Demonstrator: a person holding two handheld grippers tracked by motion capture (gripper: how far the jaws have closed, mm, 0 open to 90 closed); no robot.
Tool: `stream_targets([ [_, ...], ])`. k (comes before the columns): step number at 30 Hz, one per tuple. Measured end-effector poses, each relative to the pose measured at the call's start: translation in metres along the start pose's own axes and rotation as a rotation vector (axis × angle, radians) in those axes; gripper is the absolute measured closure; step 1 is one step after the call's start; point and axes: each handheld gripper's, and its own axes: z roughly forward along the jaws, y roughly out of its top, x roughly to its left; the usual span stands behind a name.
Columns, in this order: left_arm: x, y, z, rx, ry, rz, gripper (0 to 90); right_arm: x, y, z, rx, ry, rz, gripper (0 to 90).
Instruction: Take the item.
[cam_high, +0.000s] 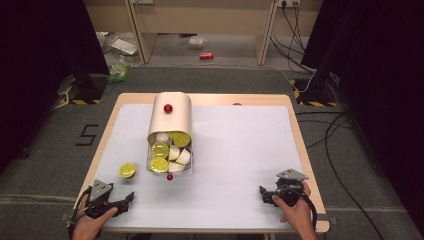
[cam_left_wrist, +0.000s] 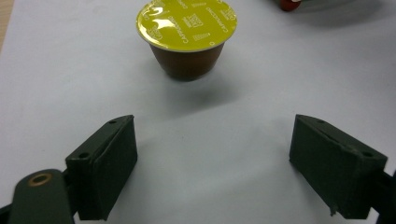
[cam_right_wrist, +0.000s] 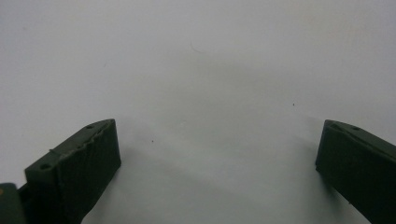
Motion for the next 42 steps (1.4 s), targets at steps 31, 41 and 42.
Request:
stream_targets([
  [31,0.0,-0.002,0.0,-0.008,-0.003,0.001,14.0,0.04,0.028,-0.018,-0.25,0.087,-0.03,15.4],
  [41,0.0,-0.002,0.0,-0.009,-0.003,0.002,14.0,0.069,0.042,-0.017,-0.309,0.142,-0.067,15.3],
  [42,0.0,-0.002,0.0,-0.008,-0.003,0.002,14.0,0.074,0.045,-0.016,-0.311,0.151,-0.075,15.3],
])
